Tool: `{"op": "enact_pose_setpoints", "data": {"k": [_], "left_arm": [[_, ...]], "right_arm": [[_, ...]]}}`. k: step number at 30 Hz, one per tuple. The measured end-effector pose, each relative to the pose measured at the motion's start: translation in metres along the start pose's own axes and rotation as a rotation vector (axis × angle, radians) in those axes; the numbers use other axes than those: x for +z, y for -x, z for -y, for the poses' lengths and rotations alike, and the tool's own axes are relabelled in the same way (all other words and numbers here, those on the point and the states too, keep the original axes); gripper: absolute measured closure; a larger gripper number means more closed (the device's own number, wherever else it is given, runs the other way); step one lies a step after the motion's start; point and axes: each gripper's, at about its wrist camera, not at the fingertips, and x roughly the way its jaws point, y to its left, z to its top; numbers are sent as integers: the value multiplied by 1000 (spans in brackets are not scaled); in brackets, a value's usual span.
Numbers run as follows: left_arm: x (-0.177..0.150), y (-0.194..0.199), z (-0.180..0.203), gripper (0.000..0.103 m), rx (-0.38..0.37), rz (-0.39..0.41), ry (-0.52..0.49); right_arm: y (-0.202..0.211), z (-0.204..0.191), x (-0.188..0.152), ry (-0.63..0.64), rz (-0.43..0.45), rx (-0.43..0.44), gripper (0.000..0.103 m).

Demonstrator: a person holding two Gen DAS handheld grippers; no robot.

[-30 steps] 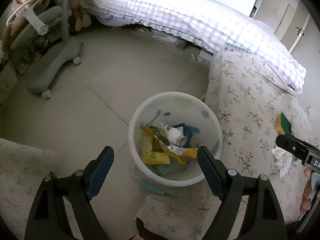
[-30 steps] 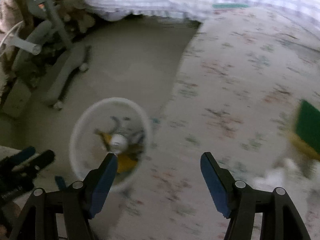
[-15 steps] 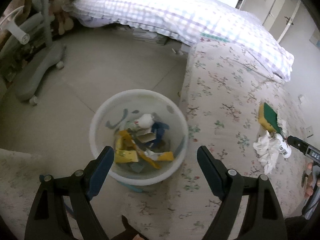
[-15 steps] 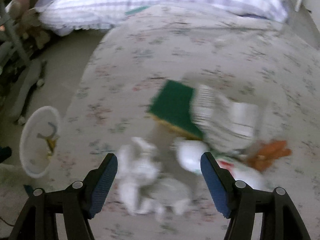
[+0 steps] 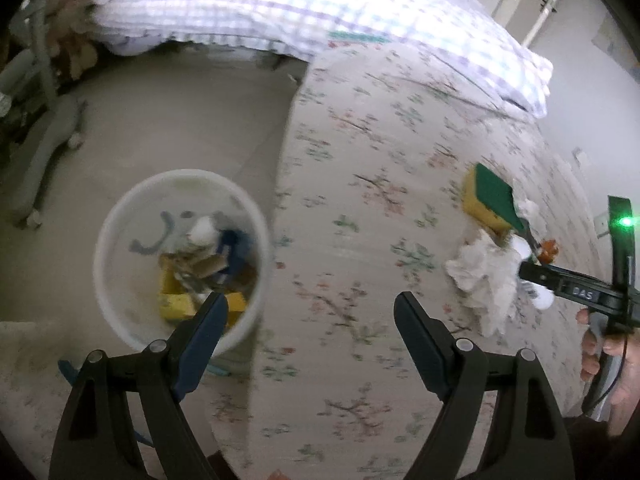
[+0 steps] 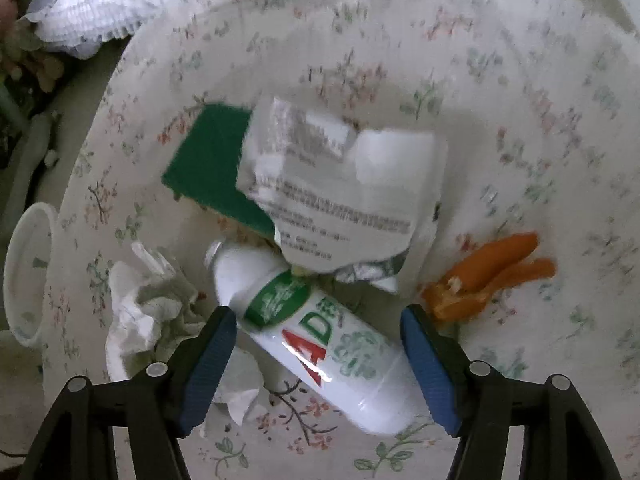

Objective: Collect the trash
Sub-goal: 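Grasp the crumpled white tissue with the left tool while the right tool grasps another AD bottle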

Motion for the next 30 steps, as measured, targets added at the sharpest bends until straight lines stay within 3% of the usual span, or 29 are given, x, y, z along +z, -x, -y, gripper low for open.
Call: {"op": "enact_pose_setpoints", "data": {"k": [7,15,19,25,30], "left_arm": [[0,-11,41,16,-62,-43,-54],[-3,-20,85,16,-107,-78,-122],[-5,-23,109,18,-177,-94,-150],[-8,-28,142,37,-280,-122,-194],[-10,-38,162,45,-262,-138,-227]], "right_arm": [[6,-4,-9,60,-26,35,58],[46,22,-17,3,52,85,61],[63,41,-24,-35,85,102,61],[74,65,-30,-73,102,98,61],[79,89,-42,-101,99,84,61]]}}
